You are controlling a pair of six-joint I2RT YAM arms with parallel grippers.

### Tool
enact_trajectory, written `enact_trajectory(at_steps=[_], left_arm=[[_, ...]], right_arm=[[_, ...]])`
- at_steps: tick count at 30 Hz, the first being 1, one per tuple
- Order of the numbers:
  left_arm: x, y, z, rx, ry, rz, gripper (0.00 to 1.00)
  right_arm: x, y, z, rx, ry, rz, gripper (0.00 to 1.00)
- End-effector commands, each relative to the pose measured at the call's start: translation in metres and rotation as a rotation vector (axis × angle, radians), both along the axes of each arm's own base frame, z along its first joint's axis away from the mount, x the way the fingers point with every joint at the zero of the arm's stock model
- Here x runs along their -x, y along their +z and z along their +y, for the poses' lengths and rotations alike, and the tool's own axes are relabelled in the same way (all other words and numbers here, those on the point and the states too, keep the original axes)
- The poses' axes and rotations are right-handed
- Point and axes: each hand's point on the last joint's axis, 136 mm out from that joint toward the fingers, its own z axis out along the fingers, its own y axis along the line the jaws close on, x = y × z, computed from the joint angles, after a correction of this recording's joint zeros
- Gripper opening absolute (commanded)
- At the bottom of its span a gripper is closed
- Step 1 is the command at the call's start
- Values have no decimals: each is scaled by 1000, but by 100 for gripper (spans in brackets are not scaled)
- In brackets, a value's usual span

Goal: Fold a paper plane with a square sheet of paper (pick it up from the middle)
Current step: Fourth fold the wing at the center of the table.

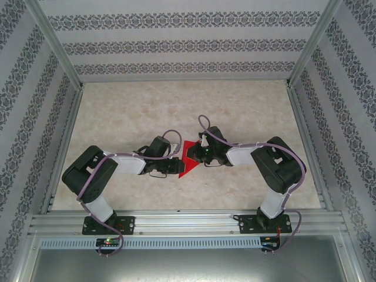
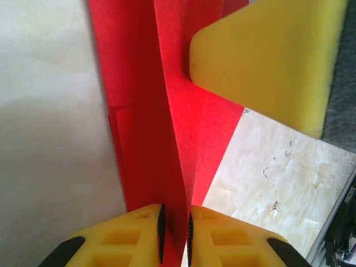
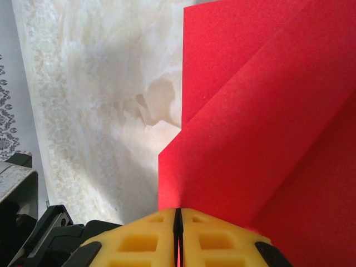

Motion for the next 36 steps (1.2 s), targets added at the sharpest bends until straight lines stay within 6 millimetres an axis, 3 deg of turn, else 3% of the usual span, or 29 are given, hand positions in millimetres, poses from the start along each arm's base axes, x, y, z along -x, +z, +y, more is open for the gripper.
enact_trajectory(at_steps=[1, 4, 9, 21, 29, 36], left_arm=[[-3, 2, 9, -17, 31, -12, 17], [-3, -4, 15, -57, 50, 9, 6], [0, -12, 20, -67, 98, 45, 1], [2, -16, 27, -113, 120, 74, 0], [5, -15, 16, -99, 36, 93, 0], [5, -16, 13, -94, 21, 111, 0]], right_arm=[[-7, 4, 4, -23, 5, -16, 12], [-8, 6, 5, -29, 5, -19, 12], [-10, 4, 5, -25, 4, -17, 13], [-12, -5, 4, -12, 0, 5, 13], [-4, 13, -4, -22, -23, -33, 13], [2, 19, 9, -54, 9, -30, 13]])
